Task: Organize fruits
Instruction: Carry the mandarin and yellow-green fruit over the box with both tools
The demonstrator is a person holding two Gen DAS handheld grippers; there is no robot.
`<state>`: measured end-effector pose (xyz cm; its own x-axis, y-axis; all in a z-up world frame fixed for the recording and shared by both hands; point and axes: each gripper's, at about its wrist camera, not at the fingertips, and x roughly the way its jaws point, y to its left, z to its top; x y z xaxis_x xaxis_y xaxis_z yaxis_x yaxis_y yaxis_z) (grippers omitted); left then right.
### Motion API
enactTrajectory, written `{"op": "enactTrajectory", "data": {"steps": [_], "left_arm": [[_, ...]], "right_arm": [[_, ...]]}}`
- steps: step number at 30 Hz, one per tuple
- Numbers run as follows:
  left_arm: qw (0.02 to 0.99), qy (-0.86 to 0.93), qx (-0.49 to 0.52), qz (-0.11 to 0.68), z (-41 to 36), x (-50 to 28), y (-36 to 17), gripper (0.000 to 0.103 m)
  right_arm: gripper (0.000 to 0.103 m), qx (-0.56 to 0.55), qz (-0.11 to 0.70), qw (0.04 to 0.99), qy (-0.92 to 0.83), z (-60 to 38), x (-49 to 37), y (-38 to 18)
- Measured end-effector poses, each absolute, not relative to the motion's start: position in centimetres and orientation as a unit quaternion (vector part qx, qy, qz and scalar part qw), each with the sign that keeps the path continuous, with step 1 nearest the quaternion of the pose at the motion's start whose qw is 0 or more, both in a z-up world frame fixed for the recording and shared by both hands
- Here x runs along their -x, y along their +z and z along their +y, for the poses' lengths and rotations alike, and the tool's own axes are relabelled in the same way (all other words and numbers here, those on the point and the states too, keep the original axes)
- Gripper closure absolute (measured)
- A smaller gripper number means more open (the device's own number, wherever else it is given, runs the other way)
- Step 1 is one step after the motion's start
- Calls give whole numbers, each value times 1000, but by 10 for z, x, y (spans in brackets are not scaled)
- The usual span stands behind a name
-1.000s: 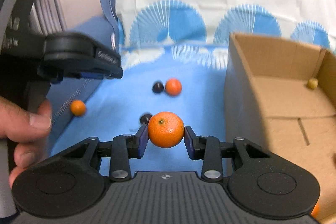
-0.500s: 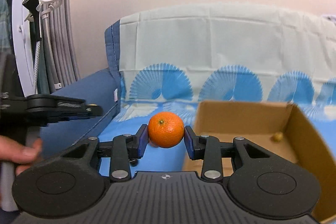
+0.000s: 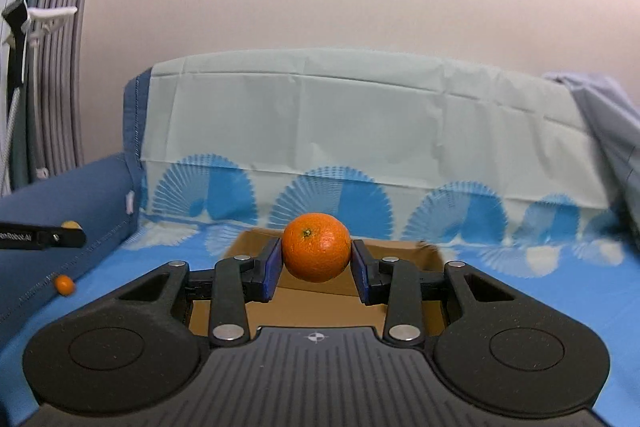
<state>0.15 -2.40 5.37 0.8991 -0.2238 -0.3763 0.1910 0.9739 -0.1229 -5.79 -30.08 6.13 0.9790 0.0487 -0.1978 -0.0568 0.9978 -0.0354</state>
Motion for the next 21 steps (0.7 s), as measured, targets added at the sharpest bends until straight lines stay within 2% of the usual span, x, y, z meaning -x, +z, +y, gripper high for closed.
{"op": "enactTrajectory", "data": {"steps": [13,21], "left_arm": [[973,-152,-11,176,-70,8,39,75],[966,-185,6,182,-89,5,31,75]], "right_arm": [[65,-3,107,994,-1,-329,56,58],[65,-11,119,993,-10,-334,49,56]]}}
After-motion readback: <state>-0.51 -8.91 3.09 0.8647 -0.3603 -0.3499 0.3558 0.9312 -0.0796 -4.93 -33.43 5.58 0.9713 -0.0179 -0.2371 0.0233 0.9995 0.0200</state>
